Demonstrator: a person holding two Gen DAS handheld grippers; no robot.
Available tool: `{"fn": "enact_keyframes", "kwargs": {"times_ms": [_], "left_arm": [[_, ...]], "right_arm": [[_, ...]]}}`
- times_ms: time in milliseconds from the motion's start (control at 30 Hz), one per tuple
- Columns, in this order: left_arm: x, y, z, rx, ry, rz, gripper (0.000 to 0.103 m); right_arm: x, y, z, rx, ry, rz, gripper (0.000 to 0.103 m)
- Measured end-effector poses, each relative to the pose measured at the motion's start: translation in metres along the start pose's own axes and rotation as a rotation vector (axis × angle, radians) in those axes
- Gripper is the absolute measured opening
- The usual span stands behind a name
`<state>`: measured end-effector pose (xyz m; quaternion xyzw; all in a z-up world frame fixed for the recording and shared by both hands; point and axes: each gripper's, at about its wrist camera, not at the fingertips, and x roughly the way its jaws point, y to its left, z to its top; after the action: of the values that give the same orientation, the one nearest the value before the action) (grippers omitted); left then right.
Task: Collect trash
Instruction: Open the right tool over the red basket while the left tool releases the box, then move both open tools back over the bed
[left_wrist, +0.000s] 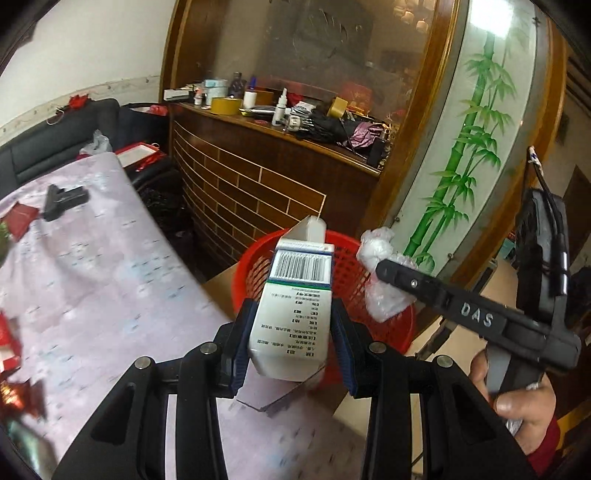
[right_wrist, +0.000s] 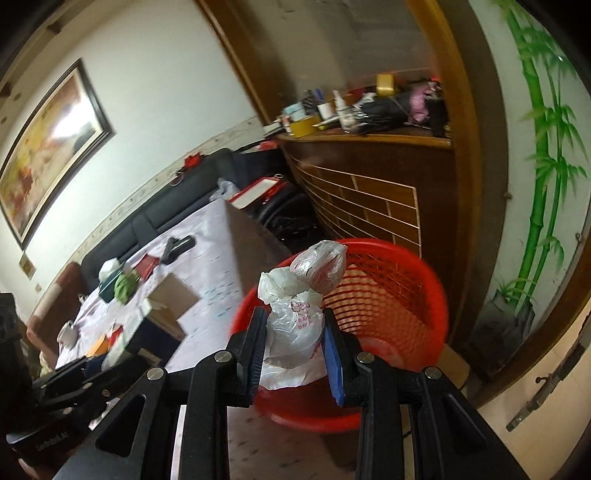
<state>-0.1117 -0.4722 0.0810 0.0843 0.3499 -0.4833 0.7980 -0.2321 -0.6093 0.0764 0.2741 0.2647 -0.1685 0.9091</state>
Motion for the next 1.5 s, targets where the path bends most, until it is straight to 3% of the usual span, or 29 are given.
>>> {"fn": "enact_keyframes", "kwargs": {"times_ms": [100,167,233,367,567,800,1000,1233,1400,1500], "left_arm": [[0.016,0.000,0.004,-0.022,0.021,-0.004,0.060],[0.015,0.003,0.001,-0.029,0.018,-0.002,0.060],[0.010,0.007,-0.003,-0.029,0.017,0.009,0.060],[-0.015,0.019,-0.016,-0.039,-0.013,0.038,0.065],[-0.066,0.045,-0.037,-0.073,-0.057,0.088,0.066],[-0.135,0.088,-0.074,-0.104,-0.115,0.194,0.071],[-0.197,0.145,-0.110,-0.202,-0.158,0.274,0.071],[-0.277,0.232,-0.157,-0.349,-0.206,0.484,0.071],[-0.320,0.317,-0.178,-0.502,-0.185,0.566,0.072],[-0.327,0.369,-0.185,-0.568,-0.148,0.567,0.072]], "right_arm": [[0.008,-0.019,0.009,0.024,0.012,-0.012,0.035],[0.013,-0.027,0.012,0.034,0.016,-0.025,0.048],[0.014,-0.034,0.014,0.037,0.015,-0.030,0.055],[0.010,-0.034,0.010,0.023,0.002,-0.033,0.062],[0.004,-0.006,-0.004,-0.021,0.005,-0.010,0.063],[0.005,0.052,-0.029,-0.092,0.048,0.120,0.063],[0.022,0.113,-0.056,-0.154,0.146,0.227,0.063],[0.036,0.177,-0.086,-0.269,0.220,0.279,0.064],[0.043,0.211,-0.102,-0.323,0.255,0.301,0.066],[0.046,0.227,-0.111,-0.348,0.275,0.310,0.066]]}}
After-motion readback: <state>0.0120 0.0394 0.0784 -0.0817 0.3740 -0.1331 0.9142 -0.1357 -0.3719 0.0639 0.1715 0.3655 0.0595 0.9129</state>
